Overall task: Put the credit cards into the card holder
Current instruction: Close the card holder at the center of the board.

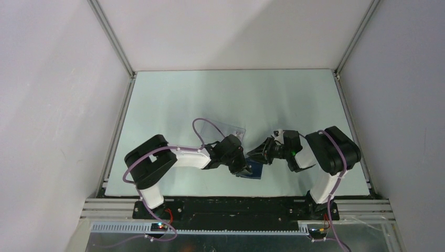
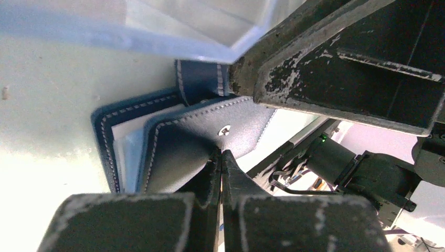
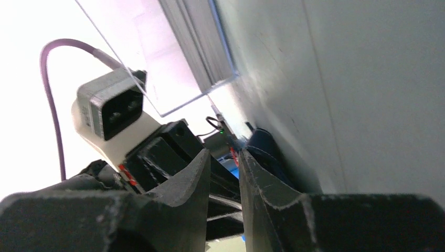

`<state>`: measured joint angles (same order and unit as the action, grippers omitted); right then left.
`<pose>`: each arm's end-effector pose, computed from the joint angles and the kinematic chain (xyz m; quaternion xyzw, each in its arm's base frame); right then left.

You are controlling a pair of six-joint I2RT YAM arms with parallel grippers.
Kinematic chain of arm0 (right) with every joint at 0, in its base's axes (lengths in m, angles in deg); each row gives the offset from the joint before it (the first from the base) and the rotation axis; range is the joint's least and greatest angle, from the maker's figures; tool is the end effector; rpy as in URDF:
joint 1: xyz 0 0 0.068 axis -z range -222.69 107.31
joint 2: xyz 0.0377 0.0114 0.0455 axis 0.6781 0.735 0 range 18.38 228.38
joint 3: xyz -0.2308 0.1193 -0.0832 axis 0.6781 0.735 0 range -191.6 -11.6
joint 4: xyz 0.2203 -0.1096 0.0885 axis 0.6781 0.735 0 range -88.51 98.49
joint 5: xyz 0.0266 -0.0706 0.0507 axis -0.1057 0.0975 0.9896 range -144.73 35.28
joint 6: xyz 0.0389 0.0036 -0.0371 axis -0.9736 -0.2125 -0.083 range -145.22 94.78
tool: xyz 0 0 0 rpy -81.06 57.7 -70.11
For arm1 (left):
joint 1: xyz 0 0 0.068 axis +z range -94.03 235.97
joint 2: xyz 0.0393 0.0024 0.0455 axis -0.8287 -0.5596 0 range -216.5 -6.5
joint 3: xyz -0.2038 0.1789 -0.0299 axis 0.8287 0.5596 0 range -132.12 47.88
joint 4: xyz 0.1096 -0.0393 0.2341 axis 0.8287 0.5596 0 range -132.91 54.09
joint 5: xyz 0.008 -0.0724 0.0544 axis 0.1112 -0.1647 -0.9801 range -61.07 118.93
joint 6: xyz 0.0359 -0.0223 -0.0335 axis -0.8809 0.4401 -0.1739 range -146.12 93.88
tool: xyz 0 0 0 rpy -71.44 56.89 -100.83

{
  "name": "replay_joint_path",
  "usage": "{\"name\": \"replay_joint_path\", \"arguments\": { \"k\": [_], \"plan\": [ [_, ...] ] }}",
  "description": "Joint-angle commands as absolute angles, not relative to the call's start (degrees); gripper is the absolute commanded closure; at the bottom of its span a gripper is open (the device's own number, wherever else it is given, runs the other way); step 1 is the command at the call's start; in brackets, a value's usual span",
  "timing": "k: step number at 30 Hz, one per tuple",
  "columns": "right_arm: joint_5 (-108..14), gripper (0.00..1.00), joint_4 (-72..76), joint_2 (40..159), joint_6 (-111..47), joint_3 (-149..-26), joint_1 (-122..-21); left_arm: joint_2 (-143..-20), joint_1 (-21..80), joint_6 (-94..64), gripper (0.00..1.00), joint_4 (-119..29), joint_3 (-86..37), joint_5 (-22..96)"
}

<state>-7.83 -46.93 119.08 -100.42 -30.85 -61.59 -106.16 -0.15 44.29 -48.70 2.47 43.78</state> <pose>0.2255 0.1047 0.0859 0.2132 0.8005 0.5585 0.0422 0.1754 -0.2773 0.1288 -0.0699 0.9257 -0.3683 0.0503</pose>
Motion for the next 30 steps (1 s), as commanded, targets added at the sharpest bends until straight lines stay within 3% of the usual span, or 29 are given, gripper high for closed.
{"name": "replay_joint_path", "arguments": {
  "k": [1,11,16,18,22,26,30],
  "plan": [
    [-4.4,0.70,-60.6,123.5,-107.6,-31.6,-62.0,-109.0,-1.3,40.7,1.00,-39.6,2.8,39.9],
    [-4.6,0.71,-65.3,124.0,-109.0,-32.4,-58.6,-108.6,-1.9,39.3,1.00,-37.9,1.6,39.2],
    [-4.9,0.71,-49.5,118.5,-98.0,-34.1,-57.5,-106.0,-2.2,36.8,1.00,-37.7,1.1,38.5],
    [-7.1,0.70,-35.8,114.7,-89.2,-35.9,-57.6,-103.4,-2.3,35.9,0.96,-37.6,1.6,37.9],
    [-11.2,0.68,-11.5,109.3,-75.9,-39.3,-57.9,-95.7,-2.2,36.2,0.70,-37.6,4.5,37.3],
    [-10.7,0.68,-7.5,109.2,-73.1,-39.5,-58.4,-91.4,-1.9,38.3,0.58,-39.5,8.9,37.4],
    [-9.9,0.68,-8.8,111.8,-74.2,-39.5,-60.3,-90.5,-0.6,40.5,0.56,-41.9,11.5,38.1]
  ]
}}
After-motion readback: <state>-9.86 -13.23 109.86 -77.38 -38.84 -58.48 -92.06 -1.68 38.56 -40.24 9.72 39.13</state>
